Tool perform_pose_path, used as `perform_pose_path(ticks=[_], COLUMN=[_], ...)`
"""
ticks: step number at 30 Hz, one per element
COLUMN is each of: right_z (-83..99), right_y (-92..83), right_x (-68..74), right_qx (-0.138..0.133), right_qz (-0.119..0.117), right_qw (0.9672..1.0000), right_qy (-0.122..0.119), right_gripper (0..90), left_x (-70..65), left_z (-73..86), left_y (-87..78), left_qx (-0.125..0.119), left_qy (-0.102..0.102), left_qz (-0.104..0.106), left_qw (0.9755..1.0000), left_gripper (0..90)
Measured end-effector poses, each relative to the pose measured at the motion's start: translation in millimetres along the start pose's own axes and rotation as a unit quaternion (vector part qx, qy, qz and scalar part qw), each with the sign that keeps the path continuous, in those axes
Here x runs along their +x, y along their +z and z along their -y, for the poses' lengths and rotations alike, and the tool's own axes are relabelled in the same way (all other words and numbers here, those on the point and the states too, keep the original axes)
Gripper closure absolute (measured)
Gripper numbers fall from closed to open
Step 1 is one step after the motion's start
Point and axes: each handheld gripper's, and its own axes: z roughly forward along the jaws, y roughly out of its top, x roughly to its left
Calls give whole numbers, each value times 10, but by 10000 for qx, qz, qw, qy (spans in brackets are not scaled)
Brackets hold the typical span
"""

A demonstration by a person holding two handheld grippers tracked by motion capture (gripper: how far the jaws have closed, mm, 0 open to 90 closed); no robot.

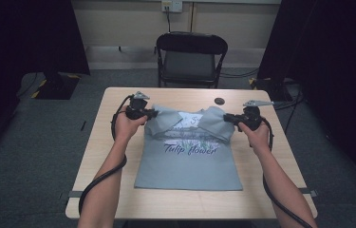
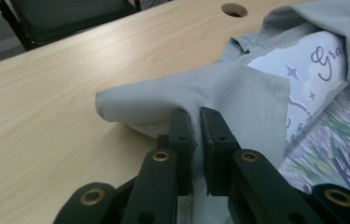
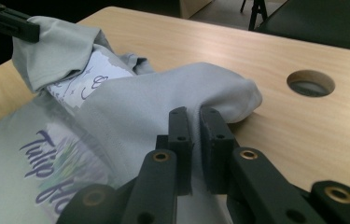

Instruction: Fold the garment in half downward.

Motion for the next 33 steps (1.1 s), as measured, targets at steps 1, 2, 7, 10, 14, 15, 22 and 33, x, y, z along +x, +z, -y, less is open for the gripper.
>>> perform_pose_path(ticks=[1, 2, 7, 10, 14, 15, 22, 33], right_z=[32, 65, 201, 272, 360, 383, 602, 872], right_y=[-8, -13, -44, -46, -72, -85, -162, -188], right_x=[16, 30, 100, 151, 228, 247, 356, 483], right_qx=[27, 63, 84, 137, 130, 128, 144, 583], right_qz=[18, 27, -23, 3, -12, -24, -58, -44], right_qw=[10000, 10000, 9999, 9998, 9997, 9997, 9997, 9976], right_qy=[-20, -46, -87, -137, -182, -188, -174, -380], right_gripper=[840, 840, 839, 839, 838, 838, 835, 827], left_x=[-10, -22, -111, -136, -184, -199, -320, -412], left_z=[27, 55, 221, 325, 450, 476, 634, 869], left_y=[-6, -6, 23, 29, 21, 15, -66, -120], left_qx=[19, 62, 186, 238, 305, 322, 500, 571], left_qy=[16, 47, 178, 169, 190, 190, 255, 212], left_qz=[2, 15, 55, 73, 111, 125, 235, 382], left_qw=[10000, 10000, 9997, 9995, 9993, 9992, 9981, 9974], left_gripper=[841, 841, 842, 841, 841, 841, 839, 832])
